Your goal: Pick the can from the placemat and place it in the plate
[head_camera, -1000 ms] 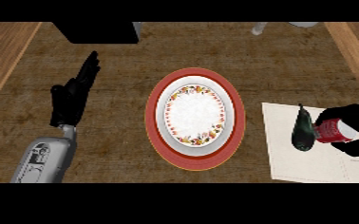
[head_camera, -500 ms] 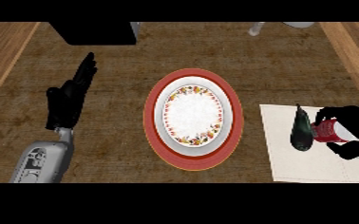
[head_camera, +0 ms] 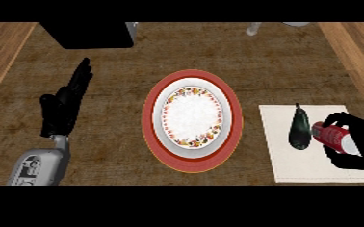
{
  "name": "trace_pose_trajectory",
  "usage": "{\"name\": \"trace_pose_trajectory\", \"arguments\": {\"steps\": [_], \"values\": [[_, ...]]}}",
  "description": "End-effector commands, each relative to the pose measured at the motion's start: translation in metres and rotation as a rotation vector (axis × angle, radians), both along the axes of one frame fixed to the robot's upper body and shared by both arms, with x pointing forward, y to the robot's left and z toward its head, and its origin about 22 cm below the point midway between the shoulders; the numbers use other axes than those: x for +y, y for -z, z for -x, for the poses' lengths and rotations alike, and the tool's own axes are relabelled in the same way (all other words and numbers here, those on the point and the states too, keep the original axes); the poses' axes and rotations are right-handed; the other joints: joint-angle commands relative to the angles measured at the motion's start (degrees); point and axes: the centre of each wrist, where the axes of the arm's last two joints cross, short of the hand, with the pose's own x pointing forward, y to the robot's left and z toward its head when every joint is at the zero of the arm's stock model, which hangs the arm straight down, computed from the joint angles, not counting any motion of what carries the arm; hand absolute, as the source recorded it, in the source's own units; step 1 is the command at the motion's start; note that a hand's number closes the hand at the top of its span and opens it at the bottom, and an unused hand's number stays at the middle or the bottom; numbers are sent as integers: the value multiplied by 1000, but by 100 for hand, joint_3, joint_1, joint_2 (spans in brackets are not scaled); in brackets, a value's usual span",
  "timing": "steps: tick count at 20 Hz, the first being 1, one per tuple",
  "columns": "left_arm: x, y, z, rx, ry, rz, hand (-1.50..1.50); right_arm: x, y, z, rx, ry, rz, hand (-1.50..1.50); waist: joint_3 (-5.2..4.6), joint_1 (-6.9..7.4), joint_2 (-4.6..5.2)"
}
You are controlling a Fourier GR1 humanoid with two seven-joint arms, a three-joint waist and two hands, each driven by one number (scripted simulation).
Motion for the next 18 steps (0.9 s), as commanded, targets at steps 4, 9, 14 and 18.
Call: {"name": "trace_pose_trajectory", "arguments": {"steps": [4,9,14,18], "values": [[4,-11,-8,-14,15,-10,0,46,-56,16,-358,-50,-117,150,27,64,37],[-1,-7,-15,-19,28,4,0,87,-96,31,-456,-229,-180,150,26,109,62],[-13,-4,-14,-13,31,-7,0,145,-115,26,-381,-270,-293,150,28,213,78],[-11,-2,-19,-12,42,-13,0,183,-111,2,-313,-277,-302,150,31,236,85]]}}
